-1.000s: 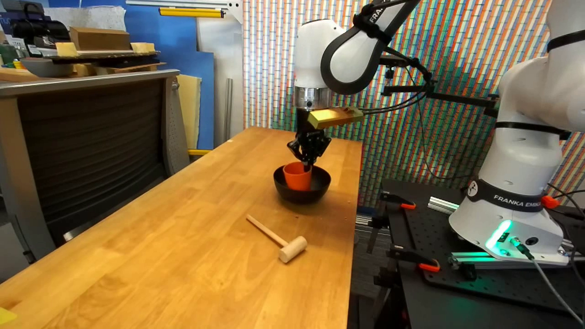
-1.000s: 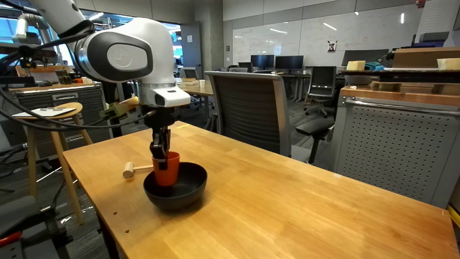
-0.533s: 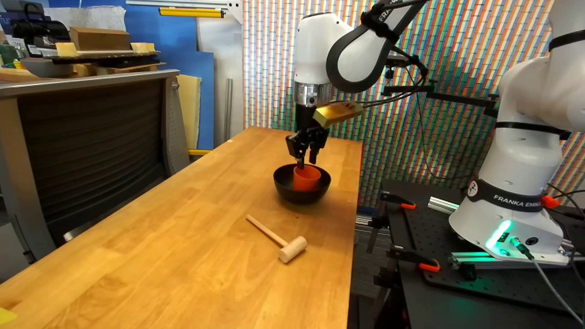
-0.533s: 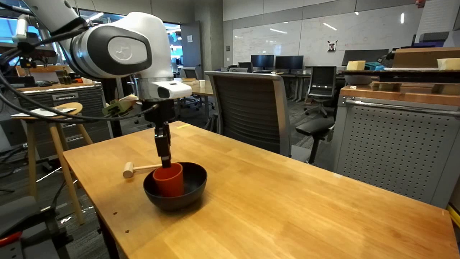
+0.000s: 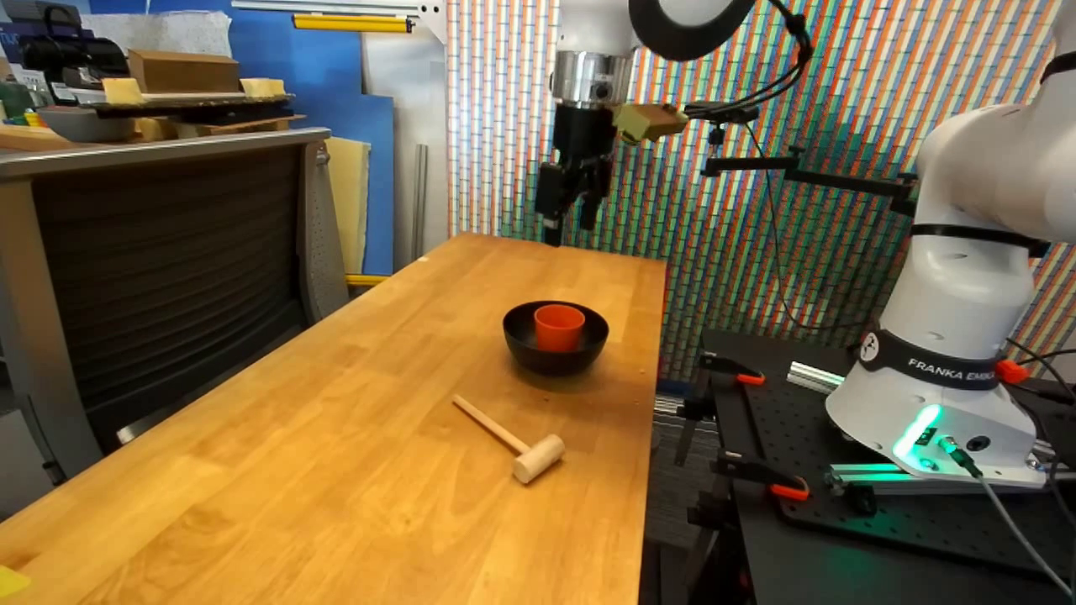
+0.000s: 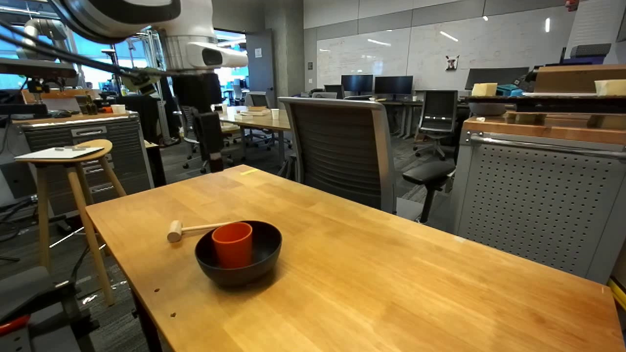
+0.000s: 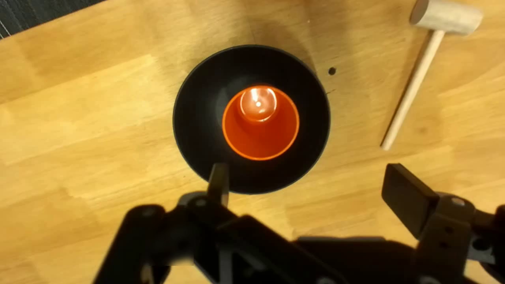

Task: Put the cup in the bowl

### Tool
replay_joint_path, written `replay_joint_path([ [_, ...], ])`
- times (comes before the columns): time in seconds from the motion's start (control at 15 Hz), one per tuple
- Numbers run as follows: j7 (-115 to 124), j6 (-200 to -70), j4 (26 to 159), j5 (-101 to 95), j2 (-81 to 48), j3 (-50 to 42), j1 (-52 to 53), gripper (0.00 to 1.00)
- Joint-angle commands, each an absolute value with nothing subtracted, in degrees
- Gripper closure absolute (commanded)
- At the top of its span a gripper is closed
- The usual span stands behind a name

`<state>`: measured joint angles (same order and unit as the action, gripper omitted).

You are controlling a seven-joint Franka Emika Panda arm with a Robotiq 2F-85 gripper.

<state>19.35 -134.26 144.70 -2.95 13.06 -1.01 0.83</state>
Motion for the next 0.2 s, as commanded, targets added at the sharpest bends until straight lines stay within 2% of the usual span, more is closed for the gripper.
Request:
replay_joint_path([
  [0.0,15.7,-130.0,144.2,-0.7,15.1,0.1,0.0,0.0],
  [0.13,12.1,-125.2,143.7,1.0,18.2,0.0,0.3,0.0],
])
